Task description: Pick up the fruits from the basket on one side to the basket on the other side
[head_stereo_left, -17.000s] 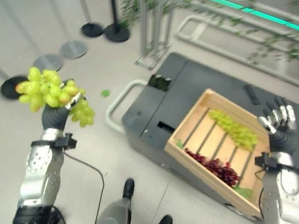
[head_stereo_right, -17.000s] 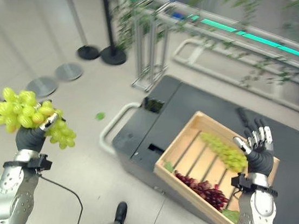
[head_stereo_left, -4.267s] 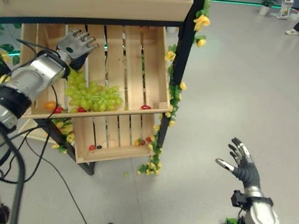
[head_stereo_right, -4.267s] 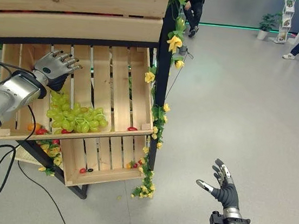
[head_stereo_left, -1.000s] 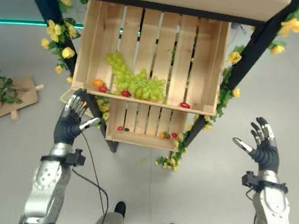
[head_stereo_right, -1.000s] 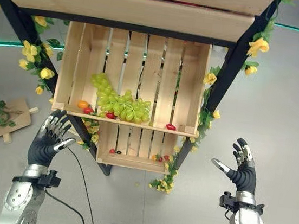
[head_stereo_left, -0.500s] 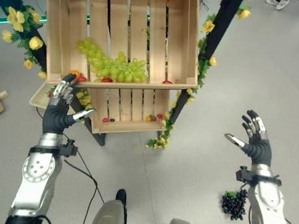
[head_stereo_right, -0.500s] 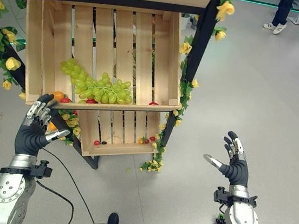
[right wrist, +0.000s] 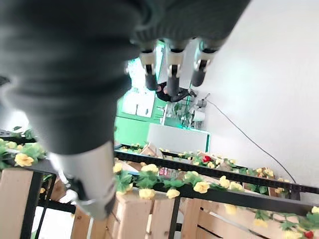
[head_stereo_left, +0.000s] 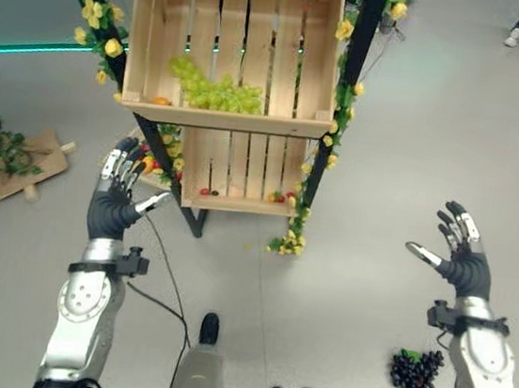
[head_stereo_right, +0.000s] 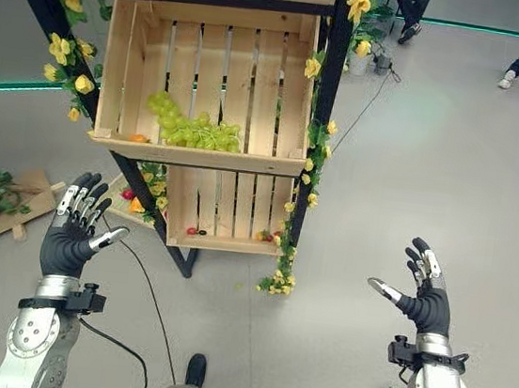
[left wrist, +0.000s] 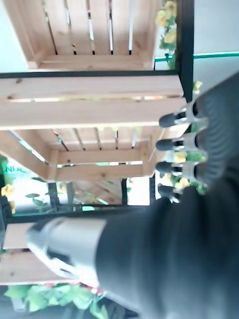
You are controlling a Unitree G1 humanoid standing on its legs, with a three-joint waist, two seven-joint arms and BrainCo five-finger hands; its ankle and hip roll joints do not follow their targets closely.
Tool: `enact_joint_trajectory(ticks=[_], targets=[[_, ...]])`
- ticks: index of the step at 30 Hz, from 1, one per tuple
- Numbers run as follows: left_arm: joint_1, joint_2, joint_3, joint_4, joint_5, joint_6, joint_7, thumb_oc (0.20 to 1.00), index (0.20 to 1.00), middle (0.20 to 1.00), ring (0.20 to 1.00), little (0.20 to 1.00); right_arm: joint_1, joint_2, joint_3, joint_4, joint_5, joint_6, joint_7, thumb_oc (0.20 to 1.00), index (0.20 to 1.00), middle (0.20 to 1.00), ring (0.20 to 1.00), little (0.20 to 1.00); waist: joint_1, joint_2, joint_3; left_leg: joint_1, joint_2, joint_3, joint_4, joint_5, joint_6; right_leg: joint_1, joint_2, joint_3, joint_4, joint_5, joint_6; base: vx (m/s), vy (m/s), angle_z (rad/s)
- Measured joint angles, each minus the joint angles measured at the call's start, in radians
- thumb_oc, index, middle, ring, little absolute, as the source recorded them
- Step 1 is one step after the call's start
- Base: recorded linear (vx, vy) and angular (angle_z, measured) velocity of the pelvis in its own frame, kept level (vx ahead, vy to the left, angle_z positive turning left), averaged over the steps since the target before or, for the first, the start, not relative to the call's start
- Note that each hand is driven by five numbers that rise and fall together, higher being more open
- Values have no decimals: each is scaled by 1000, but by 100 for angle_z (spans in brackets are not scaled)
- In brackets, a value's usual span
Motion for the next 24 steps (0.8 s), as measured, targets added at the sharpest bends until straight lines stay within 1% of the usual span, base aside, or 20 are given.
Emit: enact_joint_trajectory(ticks=[1, 2, 4, 5, 6, 8, 9, 11, 12, 13, 14, 15, 16, 18, 19, 20, 21, 22, 23, 24], targets=[[-11, 0, -2, 0, 0, 0, -2, 1000, 1000, 1000, 1000, 1000, 1, 5, -7, 0, 1, 0, 2, 1000, 1000, 1000, 1000, 1000, -13, -3, 0, 4, -11, 7, 38, -29, 14, 8, -8, -6, -10, 5, 3, -27, -35, 60], [-26, 2, -1, -7, 0, 0, -6, 1000, 1000, 1000, 1000, 1000, -1, 12, -10, -2, 4, 0, 4, 1000, 1000, 1000, 1000, 1000, -36, -11, -2, 22, -30, 9, 21, -29, 20, 5, -7, -1, -13, 9, 5, -9, -4, 49], [-33, 1, -2, -9, 0, 1, -5, 1000, 1000, 1000, 1000, 1000, -12, 35, -9, 3, 6, 2, 8, 1000, 1000, 1000, 1000, 1000, -46, -21, -1, 52, -29, -8, -18, -41, 30, 14, -4, 3, -17, 10, 6, 0, 55, 11], [-26, 5, -2, -8, 0, 2, -4, 1000, 1000, 1000, 1000, 1000, -22, 49, -7, 2, 6, 1, 7, 1000, 1000, 1000, 1000, 1000, -52, -18, -5, 92, -19, -24, -74, -51, 36, 33, -1, 4, -25, 11, 8, 1, 77, -6], [-26, 6, -7, -8, 1, 1, -3, 1000, 1000, 1000, 1000, 1000, -26, 45, -9, 3, 7, 0, 5, 1000, 1000, 1000, 1000, 1000, -57, 0, -21, 132, -11, -28, -152, -53, 32, 44, 11, 4, -48, 19, 16, 10, 62, -2], [-42, 7, -9, -9, 1, -1, -1, 1000, 1000, 1000, 1000, 1000, -27, 42, -11, 5, 7, 0, 3, 1000, 1000, 1000, 1000, 1000, -69, 15, -29, 153, -11, -37, -199, -54, 31, 39, 17, 3, -50, 22, 23, 8, 50, 7], [-59, 12, -18, -8, 1, -1, 7, 1000, 1000, 1000, 1000, 1000, -29, 42, -8, 6, 7, 0, -2, 1000, 1000, 1000, 1000, 1000, -90, 21, -33, 168, -11, -40, -238, -54, 31, 34, 17, 4, -53, 27, 32, 5, 28, 9], [-63, 18, -24, -8, 1, -1, 10, 1000, 1000, 1000, 1000, 1000, -31, 44, -3, 6, 7, 0, -2, 1000, 1000, 1000, 1000, 1000, -95, 17, -40, 175, -18, -23, -256, -47, 40, 36, 13, 20, -61, 32, 44, -6, 7, -13], [-64, 30, -30, -9, 1, 0, 13, 1000, 1000, 1000, 1000, 1000, -31, 42, -3, 4, 6, 0, 1, 1000, 1000, 1000, 1000, 1000, -108, 11, -44, 194, -19, 1, -269, -43, 45, 33, 10, 51, -81, 42, 55, -18, -6, -44], [-64, 49, -34, -9, 2, 0, 13, 1000, 1000, 1000, 1000, 1000, -36, 42, -2, 4, 6, 0, 1, 1000, 1000, 1000, 1000, 1000, -107, 9, -48, 201, -19, 15, -276, -43, 47, 30, 10, 70, -82, 42, 60, -22, -29, -78], [-66, 67, -38, -14, 2, 0, 13, 1000, 1000, 1000, 1000, 1000, -45, 43, -1, 2, 7, 0, 5, 1000, 1000, 1000, 1000, 1000, -123, 5, -51, 218, -16, 47, -284, -45, 49, 26, 12, 107, -83, 48, 64, -15, -59, -72], [-68, 70, -38, -18, 2, 0, 15, 1000, 1000, 1000, 1000, 1000, -45, 43, -1, 0, 7, 0, 6, 1000, 1000, 1000, 1000, 1000, -139, 4, -52, 227, -15, 60, -288, -45, 49, 22, 12, 123, -81, 50, 67, -25, -79, -112], [-74, 72, -44, -21, 2, -3, 14, 1000, 1000, 1000, 1000, 1000, -56, 40, -1, -2, 7, -1, 6, 1000, 1000, 1000, 1000, 1000, -152, 6, -59, 240, -9, 87, -295, -50, 48, -2, 17, 173, -64, 56, 67, 0, -108, -102], [-78, 75, -56, -22, 1, -9, 10, 1000, 1000, 1000, 1000, 1000, -73, 36, -2, -4, 8, -1, 7, 1000, 1000, 1000, 1000, 1000, -170, 4, -68, 253, 6, 115, -289, -62, 35, -51, 36, 244, -26, 59, 67, 13, -200, -146], [-81, 76, -60, -23, 1, -14, 10, 1000, 1000, 1000, 1000, 1000, -77, 37, -3, -3, 9, -1, 7, 1000, 1000, 1000, 1000, 1000, -160, 8, -70, 250, 8, 122, -274, -71, 34, -65, 32, 264, -13, 62, 68, 26, -311, -184], [-100, 83, -58, -20, 1, -16, 8, 1000, 1000, 1000, 1000, 1000, -82, 50, -4, 6, 16, -2, 8, 1000, 1000, 1000, 1000, 1000, -183, -16, -69, 209, 27, 145, -129, -120, -29, -113, 62, 278, 68, 44, 46, 58, -329, -163], [-108, 91, -50, -19, 1, -16, 8, 1000, 1000, 1000, 1000, 1000, -84, 69, -3, 8, 16, -2, 8, 1000, 1000, 1000, 1000, 1000, -182, -49, -67, 148, 40, 150, 32, -136, -52, -142, 82, 278, 122, 34, 28, 3, -251, -167], [-109, 99, -43, -13, 1, -18, 9, 1000, 1000, 1000, 1000, 1000, -77, 75, -3, 3, 17, -3, 8, 1000, 1000, 1000, 1000, 1000, -172, -71, -71, 80, 54, 146, 171, -123, -41, -141, 94, 291, 127, 39, -46, 25, -200, -113], [-130, 65, -72, 6, 1, -14, 9, 1000, 1000, 1000, 1000, 1000, -42, 65, -30, -3, 30, -11, 3, 1000, 1000, 1000, 1000, 1000, -201, -69, -77, 45, 68, 131, 293, -85, -13, -102, 102, 304, 101, 48, -37, 8, -115, -117], [-121, 60, -100, -30, 1, -30, 10, 1000, 1000, 1000, 1000, 1000, -50, 61, -48, -3, 37, -18, -8, 1000, 1000, 1000, 1000, 1000, -216, -54, -77, 17, 42, 87, 414, -93, 10, -91, 127, 389, 82, 74, -42, 75, -102, -133]])
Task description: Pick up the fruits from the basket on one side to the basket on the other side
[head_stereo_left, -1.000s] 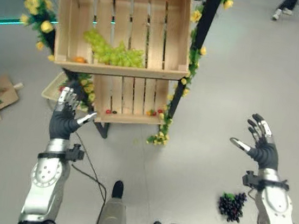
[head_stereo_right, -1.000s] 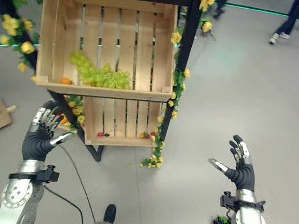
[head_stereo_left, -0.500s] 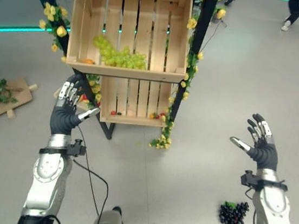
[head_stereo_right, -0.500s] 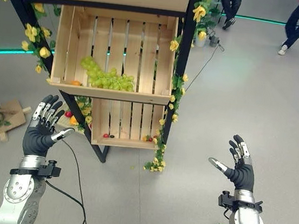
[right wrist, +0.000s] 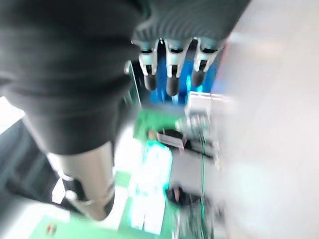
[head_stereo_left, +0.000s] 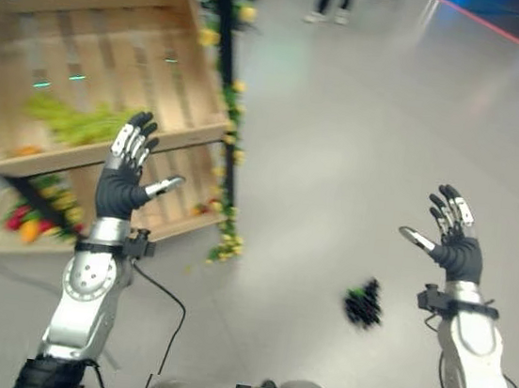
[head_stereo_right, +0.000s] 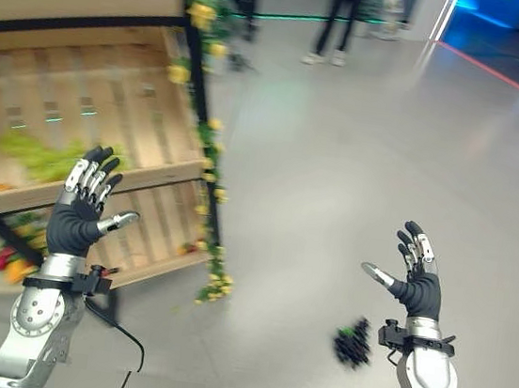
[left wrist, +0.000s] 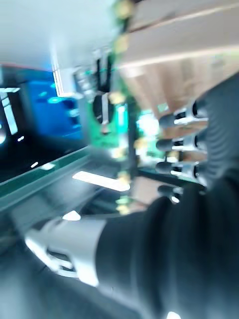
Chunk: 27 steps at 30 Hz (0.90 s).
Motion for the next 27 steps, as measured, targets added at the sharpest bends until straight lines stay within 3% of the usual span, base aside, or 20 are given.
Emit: enact_joint_trajectory(ticks=[2, 3, 4, 5, 6, 7, 8, 9, 10, 11, 15, 16, 17, 18, 19, 21, 22, 23, 24, 27], targets=[[-4, -2, -22, -6, 10, -3, -5, 1000, 1000, 1000, 1000, 1000, -4, -23, -16, -6, 2, -5, -17, 1000, 1000, 1000, 1000, 1000, -2, 13, -1, -17, -36, 4, 5, -18, -1, 9, 14, 58, -44, 35, -1, 125, 3, -163], [-19, -21, -33, -15, 11, -6, -3, 1000, 1000, 1000, 1000, 1000, -11, -32, -20, -4, 1, -8, -30, 1000, 1000, 1000, 1000, 1000, -1, 32, 9, -16, -145, -48, -106, -56, 25, 39, 17, 170, -107, 92, -2, 191, 52, -161], [-24, -25, -33, -15, 12, -6, -2, 1000, 1000, 1000, 1000, 1000, -18, -30, -15, 1, 0, -8, -36, 1000, 1000, 1000, 1000, 1000, 1, 29, 13, -15, -192, -64, -203, -64, 44, 51, 14, 245, -137, 116, 2, 287, 85, -206], [-36, -20, -24, -14, 21, -7, -1, 1000, 1000, 1000, 1000, 1000, -21, -38, -12, 1, -1, -9, -39, 1000, 1000, 1000, 1000, 1000, 6, 38, 25, -36, -220, -80, -314, -62, 60, 70, 25, 309, -174, 142, 13, 230, 71, -168], [-39, -16, -16, -12, 22, -7, -1, 1000, 1000, 1000, 1000, 1000, -20, -38, -12, 2, -2, -9, -41, 1000, 1000, 1000, 1000, 1000, 20, 49, 28, -33, -218, -91, -395, -55, 68, 75, 23, 300, -183, 143, 8, 357, 22, -203], [-39, -14, -8, -2, 31, -9, 4, 1000, 1000, 1000, 1000, 1000, -16, -40, -10, 8, -3, -10, -51, 1000, 1000, 1000, 1000, 1000, 39, 50, 29, -23, -218, -173, -571, -31, 88, 83, 32, 307, -184, 126, -7, 396, 7, -152], [-38, -13, -7, 1, 33, -8, 8, 1000, 1000, 1000, 1000, 1000, -19, -47, -1, 15, -4, -13, -58, 1000, 1000, 1000, 1000, 1000, 48, 56, 31, -30, -222, -251, -633, -16, 82, 85, 42, 322, -185, 119, -6, 489, 11, -209], [-33, -7, 0, 0, 40, -10, 13, 1000, 1000, 1000, 1000, 1000, -44, -74, 20, 46, -5, -16, -66, 1000, 1000, 1000, 1000, 1000, 86, 65, 33, -35, -237, -463, -712, -3, 73, 95, 64, 398, -184, 117, -8, 276, 24, -201], [-33, -7, 8, 2, 40, -10, 18, 1000, 1000, 1000, 1000, 1000, -57, -78, 23, 54, -9, -16, -65, 1000, 1000, 1000, 1000, 1000, 124, 67, 34, -38, -245, -547, -730, -1, 75, 96, 67, 440, -149, 105, -10, 229, 86, -260], [-20, -10, 29, 2, 40, -10, 26, 1000, 1000, 1000, 1000, 1000, -63, -81, 28, 52, -14, -16, -63, 1000, 1000, 1000, 1000, 1000, 160, 66, 40, -51, -243, -539, -700, 12, 67, 100, 78, 457, -127, 84, 2, 273, 156, -182], [-4, -14, 58, -6, 40, -27, 31, 1000, 1000, 1000, 1000, 1000, 7, -108, 7, 40, -28, -15, -30, 1000, 1000, 1000, 1000, 1000, 130, 99, 5, -14, -238, -462, -615, 32, 110, 150, 72, 470, -114, -14, 7, 279, 235, -120], [-15, -5, 60, -12, 40, -31, 31, 1000, 1000, 1000, 1000, 1000, 14, -110, 11, 37, -32, -7, -28, 1000, 1000, 1000, 1000, 1000, 108, 101, -7, 9, -239, -457, -643, 100, 102, 146, 78, 491, -74, -48, 27, 248, 251, -99], [-19, 5, 60, -14, 40, -32, 32, 1000, 1000, 1000, 1000, 1000, 6, -103, 19, 40, -35, -7, -27, 1000, 1000, 1000, 1000, 1000, 118, 96, -6, 22, -240, -440, -660, 136, 111, 141, 77, 483, -50, -74, 64, 172, 216, -131], [-33, 20, 42, -9, 41, -29, 32, 1000, 1000, 1000, 1000, 1000, 7, -87, 26, 28, -41, 0, -21, 1000, 1000, 1000, 1000, 1000, 109, 68, 0, 48, -231, -363, -679, 131, 139, 119, 59, 475, -1, -97, 162, 207, 279, -135], [-35, 27, 35, -2, 42, -28, 31, 1000, 1000, 1000, 1000, 1000, 5, -73, 25, 24, -40, 0, -18, 1000, 1000, 1000, 1000, 1000, 115, 56, -2, 66, -228, -330, -702, 133, 145, 100, 45, 460, 41, -119, 213, 126, 262, -180], [-40, 43, 15, 15, 43, -26, 32, 1000, 1000, 1000, 1000, 1000, -17, -57, 41, 17, -43, 0, -14, 1000, 1000, 1000, 1000, 1000, 108, 45, -2, 102, -226, -300, -715, 115, 170, 50, -24, 403, 54, -98, 274, 105, 215, -188], [-40, 57, 20, 24, 53, -25, 34, 1000, 1000, 1000, 1000, 1000, -46, -59, 60, 5, -51, 4, -5, 1000, 1000, 1000, 1000, 1000, 130, 57, 6, 139, -218, -252, -748, 107, 182, 7, -74, 316, 52, -90, 295, 46, 148, -155], [-56, 60, 17, 39, 71, -25, 28, 1000, 1000, 1000, 1000, 1000, -35, -57, 59, -8, -53, 2, -5, 1000, 1000, 1000, 1000, 1000, 100, 59, 6, 148, -221, -259, -748, 106, 181, 5, -87, 320, 18, -81, 307, 56, 210, -125], [-78, 59, 22, 44, 77, -24, 29, 1000, 1000, 1000, 1000, 1000, -23, -46, 61, -21, -62, 7, -2, 1000, 1000, 1000, 1000, 1000, 53, 60, 8, 165, -219, -220, -767, 106, 181, -5, -104, 269, -15, -60, 317, -6, 170, -60], [-64, 76, 33, 36, 78, -27, 30, 1000, 1000, 1000, 1000, 1000, -13, -24, 57, -24, -71, 10, 5, 1000, 1000, 1000, 1000, 1000, 55, 50, -11, 195, -208, -11, -826, 102, 178, -78, -96, 207, -23, -3, 325, -121, 110, -131]])
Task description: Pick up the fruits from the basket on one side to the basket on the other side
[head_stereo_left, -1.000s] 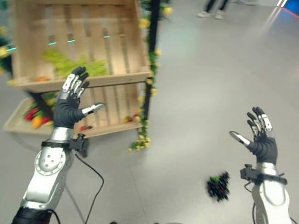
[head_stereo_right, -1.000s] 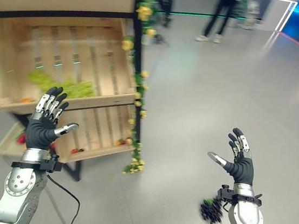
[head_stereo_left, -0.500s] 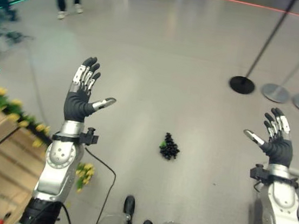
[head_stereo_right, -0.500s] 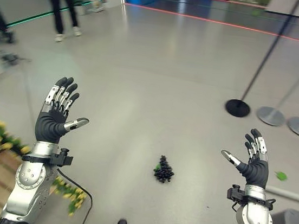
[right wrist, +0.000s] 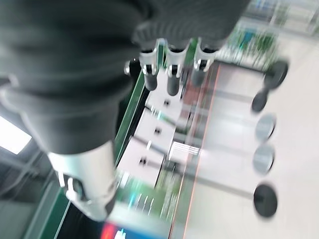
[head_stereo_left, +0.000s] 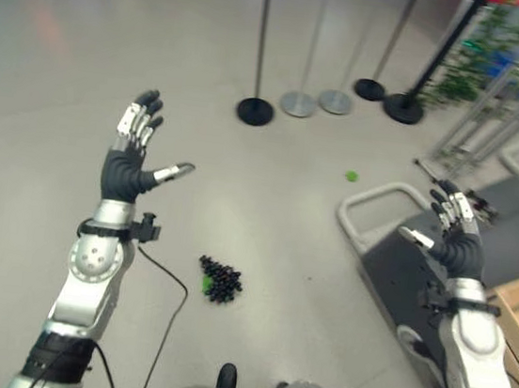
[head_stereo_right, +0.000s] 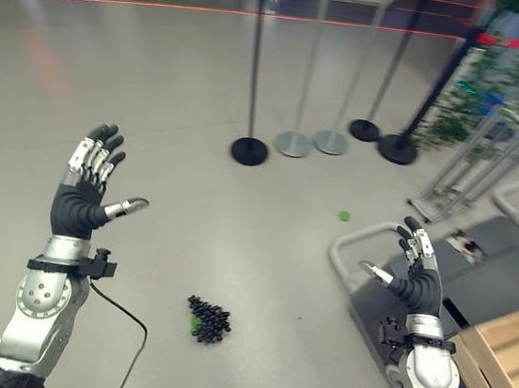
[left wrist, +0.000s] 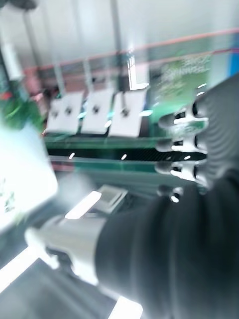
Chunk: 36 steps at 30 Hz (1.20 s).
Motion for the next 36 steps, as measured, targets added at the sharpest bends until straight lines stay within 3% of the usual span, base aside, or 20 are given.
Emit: enact_joint_trajectory(ticks=[1, 2, 3, 4, 5, 6, 8, 11, 14, 20, 23, 25, 26, 27, 28, 29, 31, 34, 35, 36], targets=[[24, -4, 6, -6, -1, -3, 2, 1000, 1000, 1000, 1000, 1000, -13, 17, 5, 9, -2, 0, 0, 1000, 1000, 1000, 1000, 1000, -7, -2, -3, -14, 22, 139, -3, -38, -58, -47, 7, -45, -40, 106, -34, -129, -33, -154], [38, -5, 16, -6, 0, -2, 4, 1000, 1000, 1000, 1000, 1000, -21, 26, 10, 12, -2, 3, -1, 1000, 1000, 1000, 1000, 1000, 26, 2, -5, -38, 35, 169, 18, -42, -65, -69, 12, -80, -51, 116, -39, -127, -60, -200], [85, -5, 29, -8, 1, 2, 3, 1000, 1000, 1000, 1000, 1000, -34, 47, 10, 28, -8, 2, -2, 1000, 1000, 1000, 1000, 1000, 38, -14, -6, -72, 86, 269, 88, -84, -151, -126, -27, -318, -90, 133, -129, -134, -49, -199], [107, 7, 37, -5, 1, 0, 4, 1000, 1000, 1000, 1000, 1000, -48, 67, 1, 42, -8, 0, -4, 1000, 1000, 1000, 1000, 1000, 71, -34, -3, -93, 101, 273, 172, -87, -2, -156, -110, -503, -86, 116, -134, -28, -18, -236], [155, 8, 46, -12, -1, 1, 8, 1000, 1000, 1000, 1000, 1000, -72, 46, 3, 38, -9, 2, -8, 1000, 1000, 1000, 1000, 1000, 80, -4, -5, -78, 150, 287, 172, -158, -7, -167, -126, -634, -76, 113, -113, -18, -30, -240], [213, -9, 73, -7, 1, 17, 5, 1000, 1000, 1000, 1000, 1000, -89, 39, 21, 39, -10, 0, -10, 1000, 1000, 1000, 1000, 1000, 91, 12, -13, -39, 172, 512, 130, -148, -22, -164, -218, -858, -40, 100, -130, -1, -53, -222], [204, -43, 80, -9, -2, 16, 5, 1000, 1000, 1000, 1000, 1000, -80, 14, 37, 34, -11, 5, -8, 1000, 1000, 1000, 1000, 1000, 103, 34, -5, 3, 182, 618, 101, -136, -40, -147, -244, -913, 48, 80, -102, -40, -96, -166], [174, -30, 66, -2, -2, 21, -1, 1000, 1000, 1000, 1000, 1000, -47, 29, 50, 36, -12, 5, 0, 1000, 1000, 1000, 1000, 1000, 102, -21, -34, 34, 154, 605, 125, -145, -73, -34, -268, -899, -18, 93, -123, 28, -192, -114], [146, -56, 65, 37, 0, 23, 0, 1000, 1000, 1000, 1000, 1000, -58, 17, 52, 48, -12, 12, -1, 1000, 1000, 1000, 1000, 1000, 108, 17, -35, 67, 199, 481, 127, -143, -69, 2, -170, -811, -164, 155, -167, 114, -307, -139], [1, -57, 31, 88, 1, 23, 20, 1000, 1000, 1000, 1000, 1000, -38, -42, 36, 46, -8, 9, -22, 1000, 1000, 1000, 1000, 1000, -21, 40, -32, 79, 273, 454, 184, -144, -122, 36, -91, -783, -196, 131, -199, 143, -315, -30], [-4, -62, 21, 95, 1, 23, 32, 1000, 1000, 1000, 1000, 1000, -39, -35, 44, 44, 11, 7, -17, 1000, 1000, 1000, 1000, 1000, -18, 14, -14, 65, 345, 426, 414, -136, -150, 95, -50, -716, -214, 107, -228, 198, -292, -53], [12, -57, 21, 95, 1, 23, 38, 1000, 1000, 1000, 1000, 1000, -37, -36, 40, 41, 32, 5, -15, 1000, 1000, 1000, 1000, 1000, 15, 9, -3, 4, 421, 326, 617, -122, -189, 147, -25, -675, -244, 102, -258, 65, -202, -83], [15, -56, 22, 93, 2, 22, 38, 1000, 1000, 1000, 1000, 1000, -39, -40, 41, 39, 38, 3, -13, 1000, 1000, 1000, 1000, 1000, 18, 0, 2, -24, 414, 292, 642, -116, -197, 154, -18, -666, -247, 95, -269, 78, -127, -72], [26, -53, 21, 76, 15, 21, 40, 1000, 1000, 1000, 1000, 1000, -50, -49, 42, 38, 42, 2, -11, 1000, 1000, 1000, 1000, 1000, 32, -3, 15, -95, 361, 162, 721, -110, -207, 150, -16, -618, -245, 96, -278, 110, -9, -76], [37, -52, 21, 69, 27, 21, 40, 1000, 1000, 1000, 1000, 1000, -58, -47, 45, 38, 45, 2, -11, 1000, 1000, 1000, 1000, 1000, 49, -17, 31, -113, 310, 121, 730, -124, -224, 154, -16, -581, -246, 98, -281, 126, 24, -99], [50, -59, 19, 64, 41, 22, 40, 1000, 1000, 1000, 1000, 1000, -64, -40, 47, 34, 48, 2, -12, 1000, 1000, 1000, 1000, 1000, 63, -30, 40, -169, 250, 62, 721, -167, -206, 161, -22, -559, -271, 109, -284, 148, 56, -78], [52, -53, 16, 71, 41, 22, 40, 1000, 1000, 1000, 1000, 1000, -61, -38, 48, 35, 49, 1, -12, 1000, 1000, 1000, 1000, 1000, 58, -35, 53, -234, 220, 37, 613, -174, -188, 182, -13, -541, -291, 106, -286, 125, 143, -38], [61, -49, 14, 89, 41, 15, 46, 1000, 1000, 1000, 1000, 1000, -61, -38, 57, 40, 49, -5, -15, 1000, 1000, 1000, 1000, 1000, 62, -15, 69, -264, 259, -24, 349, -148, -168, 203, 16, -522, -314, 102, -279, 173, 209, -58], [62, -50, 12, 125, 41, 19, 48, 1000, 1000, 1000, 1000, 1000, -62, -40, 63, 48, 49, -9, -18, 1000, 1000, 1000, 1000, 1000, 61, 2, 77, -255, 263, -120, 193, -104, -185, 208, 23, -503, -317, 98, -271, 154, 230, -53], [64, -49, 13, 135, 41, 20, 50, 1000, 1000, 1000, 1000, 1000, -61, -39, 66, 50, 49, -9, -19, 1000, 1000, 1000, 1000, 1000, 66, 12, 82, -256, 264, -154, 144, -79, -187, 211, 24, -493, -319, 98, -268, 131, 258, -68]])
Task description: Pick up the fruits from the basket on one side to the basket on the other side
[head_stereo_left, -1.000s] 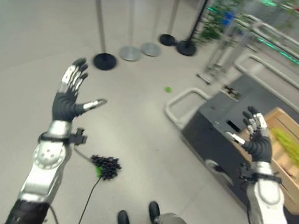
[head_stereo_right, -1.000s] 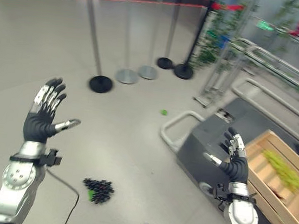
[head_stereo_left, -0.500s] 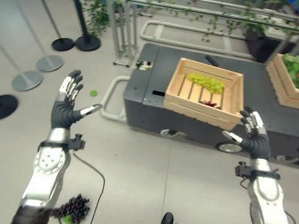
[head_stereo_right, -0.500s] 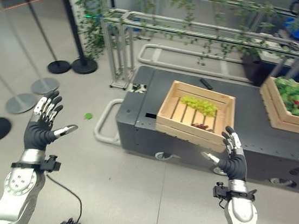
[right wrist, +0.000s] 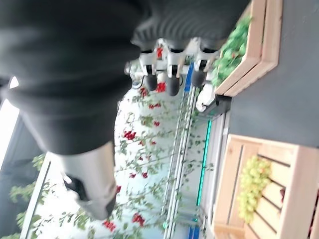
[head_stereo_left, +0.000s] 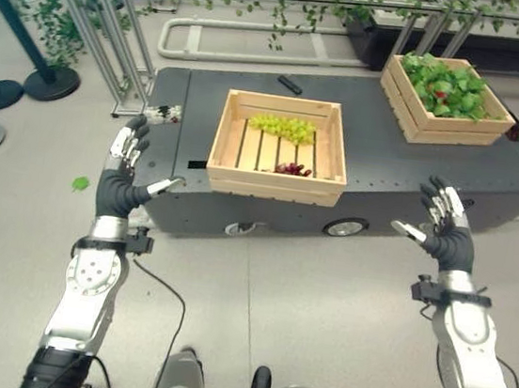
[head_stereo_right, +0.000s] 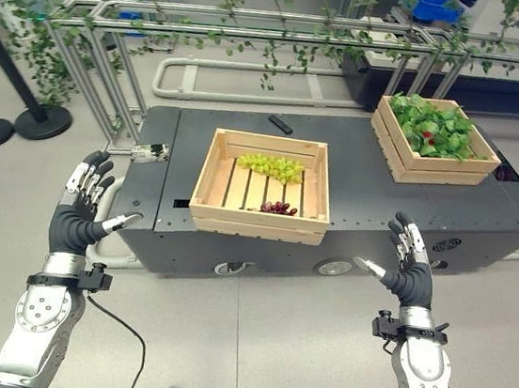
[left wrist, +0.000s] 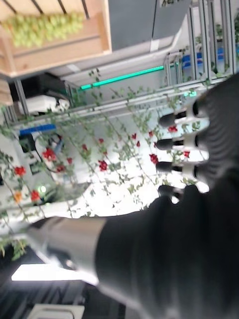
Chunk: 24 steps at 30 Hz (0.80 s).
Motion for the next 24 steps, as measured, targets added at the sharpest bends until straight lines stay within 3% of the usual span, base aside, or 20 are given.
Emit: enact_joint_trajectory(ticks=[3, 4, 5, 6, 7, 10, 12, 17, 18, 20, 21, 23, 24], targets=[[23, -5, 0, 12, 0, -1, 0, 1000, 1000, 1000, 1000, 1000, 6, -33, 2, 9, -2, -1, 2, 1000, 1000, 1000, 1000, 1000, 15, 40, 11, 20, 10, -24, -67, 91, 15, 27, 0, 34, -3, -16, 43, 190, 342, -81], [31, -8, 4, 14, 0, -1, 1, 1000, 1000, 1000, 1000, 1000, 8, -37, 1, 14, -2, -1, 5, 1000, 1000, 1000, 1000, 1000, 27, 51, 13, 41, 5, -23, -64, 156, -5, 43, -11, 36, -8, -23, 69, 139, 223, -81], [32, -7, 5, 20, -1, -1, 0, 1000, 1000, 1000, 1000, 1000, 12, -33, 4, 14, -3, -1, 9, 1000, 1000, 1000, 1000, 1000, 42, 47, 14, 45, -12, -16, -59, 181, -15, 54, -31, 36, -12, -28, 90, 216, 364, -60], [29, -6, 1, 29, -1, 0, -1, 1000, 1000, 1000, 1000, 1000, 29, -26, 5, 12, -5, -1, 14, 1000, 1000, 1000, 1000, 1000, 37, 19, 10, 65, -59, -4, -72, 188, 7, 57, -70, 34, -10, -39, 120, 238, 367, -8], [21, -4, -5, 35, 0, -4, -5, 1000, 1000, 1000, 1000, 1000, 38, -14, -7, 15, -10, -1, 22, 1000, 1000, 1000, 1000, 1000, 28, 4, 15, 55, -95, 3, -52, 173, 35, 53, -116, 26, 9, -46, 140, 326, 496, 18], [13, -3, -7, 55, -1, 3, -15, 1000, 1000, 1000, 1000, 1000, 41, 13, -6, 25, -22, 12, 34, 1000, 1000, 1000, 1000, 1000, 18, -2, 17, 49, -150, 18, -5, 121, 78, 36, -163, 31, 81, -56, 164, 224, 351, 17], [15, 6, -6, 56, 0, 4, -16, 1000, 1000, 1000, 1000, 1000, 38, 26, -3, 29, -34, 19, 45, 1000, 1000, 1000, 1000, 1000, 45, -2, 18, 63, -158, 31, 10, 93, 104, -8, -187, 39, 205, -74, 183, 213, 345, -9], [31, 57, 0, 51, 0, 9, -23, 1000, 1000, 1000, 1000, 1000, 27, 51, 5, 18, -49, 20, 48, 1000, 1000, 1000, 1000, 1000, 55, -7, 15, 123, -178, 64, -22, 70, 163, -165, -236, 37, 524, -40, 222, 211, 318, -9], [39, 55, 10, 50, 0, 21, -22, 1000, 1000, 1000, 1000, 1000, 22, 51, 20, 19, -52, 21, 51, 1000, 1000, 1000, 1000, 1000, 45, 3, 19, 155, -176, 53, -53, 74, 178, -206, -208, 31, 566, -94, 220, 249, 171, -41], [40, 53, 9, 50, 0, 22, -25, 1000, 1000, 1000, 1000, 1000, 30, 53, 31, 19, -53, 23, 60, 1000, 1000, 1000, 1000, 1000, 43, 12, 16, 185, -171, 30, -84, 78, 180, -245, -123, 79, 517, -126, 220, 237, 68, -8], [36, 54, 7, 50, 0, 22, -29, 1000, 1000, 1000, 1000, 1000, 36, 52, 29, 18, -53, 23, 60, 1000, 1000, 1000, 1000, 1000, 34, 7, 13, 193, -176, 25, -91, 76, 183, -267, -105, 78, 486, -126, 219, 245, -14, 22], [22, 48, 0, 54, 0, 22, -31, 1000, 1000, 1000, 1000, 1000, 43, 42, 24, 16, -52, 23, 59, 1000, 1000, 1000, 1000, 1000, 12, 8, 12, 206, -186, 4, -114, 69, 177, -305, -88, 78, 240, -79, 200, 277, -73, 28], [11, 47, -3, 58, 1, 21, -34, 1000, 1000, 1000, 1000, 1000, 44, 41, 23, 18, -53, 23, 59, 1000, 1000, 1000, 1000, 1000, 8, 10, 14, 212, -189, -6, -115, 71, 171, -324, -107, 75, 127, -16, 205, 297, -120, 19]])
